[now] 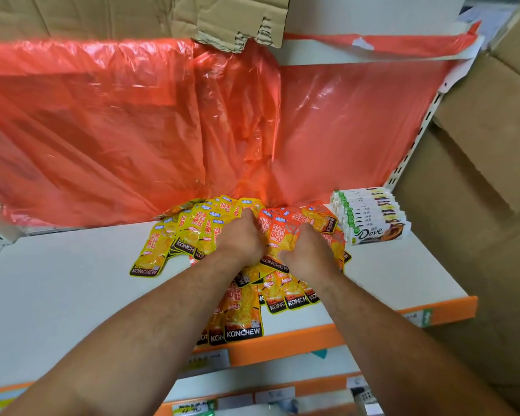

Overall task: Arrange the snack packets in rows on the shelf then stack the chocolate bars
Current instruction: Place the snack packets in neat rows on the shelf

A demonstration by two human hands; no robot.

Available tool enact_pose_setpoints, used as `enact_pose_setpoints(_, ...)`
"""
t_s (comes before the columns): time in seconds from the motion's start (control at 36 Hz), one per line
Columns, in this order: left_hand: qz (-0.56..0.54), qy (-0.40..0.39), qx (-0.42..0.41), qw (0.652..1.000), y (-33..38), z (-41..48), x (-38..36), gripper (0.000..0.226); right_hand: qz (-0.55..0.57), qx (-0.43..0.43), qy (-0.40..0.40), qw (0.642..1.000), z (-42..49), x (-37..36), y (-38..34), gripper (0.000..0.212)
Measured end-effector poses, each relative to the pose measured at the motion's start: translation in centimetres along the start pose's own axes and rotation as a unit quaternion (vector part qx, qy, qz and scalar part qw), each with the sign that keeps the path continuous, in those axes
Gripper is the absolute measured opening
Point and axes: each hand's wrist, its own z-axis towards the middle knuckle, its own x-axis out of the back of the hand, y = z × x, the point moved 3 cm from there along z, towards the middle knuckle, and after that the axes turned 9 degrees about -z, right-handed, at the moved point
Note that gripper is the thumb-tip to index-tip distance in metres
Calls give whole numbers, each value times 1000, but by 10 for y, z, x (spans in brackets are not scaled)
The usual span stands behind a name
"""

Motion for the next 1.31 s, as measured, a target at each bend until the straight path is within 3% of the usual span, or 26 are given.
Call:
enact_pose_setpoints(0.36,-129,24,37,991,-8,1,0,25,58,-13,-8,998,7,-3,-3,61)
enact_pose_setpoints(0.5,-268,37,69,960,-5,4,18,26,171,-21,-27,985,17,5,-8,21)
enact_pose_setpoints(0.56,-308,40,75,948,-7,2,26,29,231,-27,-35,972,19,9,-10,16)
enact_pose_setpoints(0.97,-539,40,112,834,-85,-62,95,26,278,62,-99,953,-24,-3,-103,44)
enact_pose_setpoints(1.31,-546,93,148,819,-230,-152,175,19,240,137,-120,953,-118,-60,-241,51)
